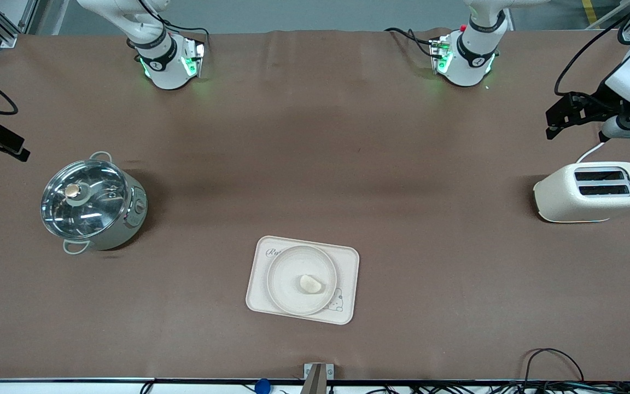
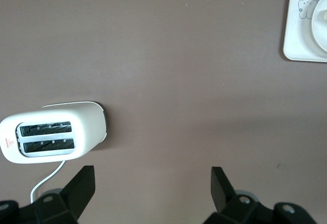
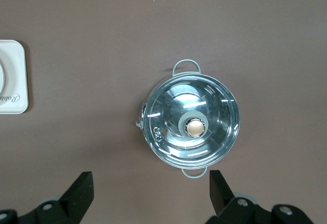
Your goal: Place bun in plate and plate on tray
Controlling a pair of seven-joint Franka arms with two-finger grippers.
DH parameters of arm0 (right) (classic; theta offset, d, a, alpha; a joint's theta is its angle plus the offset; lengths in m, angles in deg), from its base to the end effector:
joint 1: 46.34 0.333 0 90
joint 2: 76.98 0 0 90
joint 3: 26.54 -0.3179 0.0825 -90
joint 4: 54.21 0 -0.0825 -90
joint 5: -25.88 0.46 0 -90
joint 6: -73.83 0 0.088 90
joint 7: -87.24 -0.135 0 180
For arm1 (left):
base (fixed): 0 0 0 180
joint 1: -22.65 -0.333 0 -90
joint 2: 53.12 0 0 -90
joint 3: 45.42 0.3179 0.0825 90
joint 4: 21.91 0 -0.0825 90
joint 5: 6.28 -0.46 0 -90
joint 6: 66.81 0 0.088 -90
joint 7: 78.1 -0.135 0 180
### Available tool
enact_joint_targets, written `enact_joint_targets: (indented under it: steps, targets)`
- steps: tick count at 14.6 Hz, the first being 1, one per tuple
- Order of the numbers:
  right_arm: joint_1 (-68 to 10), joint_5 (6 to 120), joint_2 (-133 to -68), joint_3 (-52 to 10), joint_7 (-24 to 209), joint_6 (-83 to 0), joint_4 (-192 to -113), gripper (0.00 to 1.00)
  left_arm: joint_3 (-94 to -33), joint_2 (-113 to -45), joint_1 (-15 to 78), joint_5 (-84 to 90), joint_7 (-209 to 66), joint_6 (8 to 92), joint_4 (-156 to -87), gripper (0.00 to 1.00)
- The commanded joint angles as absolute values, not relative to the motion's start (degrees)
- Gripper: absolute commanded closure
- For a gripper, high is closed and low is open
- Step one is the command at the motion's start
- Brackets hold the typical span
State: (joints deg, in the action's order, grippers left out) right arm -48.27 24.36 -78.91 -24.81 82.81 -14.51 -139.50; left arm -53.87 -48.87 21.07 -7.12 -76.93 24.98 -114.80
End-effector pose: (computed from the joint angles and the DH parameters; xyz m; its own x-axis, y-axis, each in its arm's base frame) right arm 0.6377 -0.0441 0.6195 0.9897 -0.1414 0.0216 -0.1419 -0.9895 0.0259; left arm 0.6076 -0.0741 0.6191 0.9935 -0.0998 0.0546 -0.0986 -0.9948 -0.0244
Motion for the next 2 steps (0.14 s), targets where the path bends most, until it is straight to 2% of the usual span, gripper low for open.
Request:
enact_joint_targets:
  steps: [1,2]
  targets:
    - [-49.32,23.07,-77.33,-25.83,83.72,-15.03,-141.05,0.00,-53.95,-49.43,20.98,-6.02,-77.75,24.34,-113.40,0.00]
    - [-49.24,23.15,-77.33,-25.92,83.63,-14.94,-141.04,0.00,-53.95,-49.43,20.98,-5.93,-77.66,24.16,-113.40,0.00]
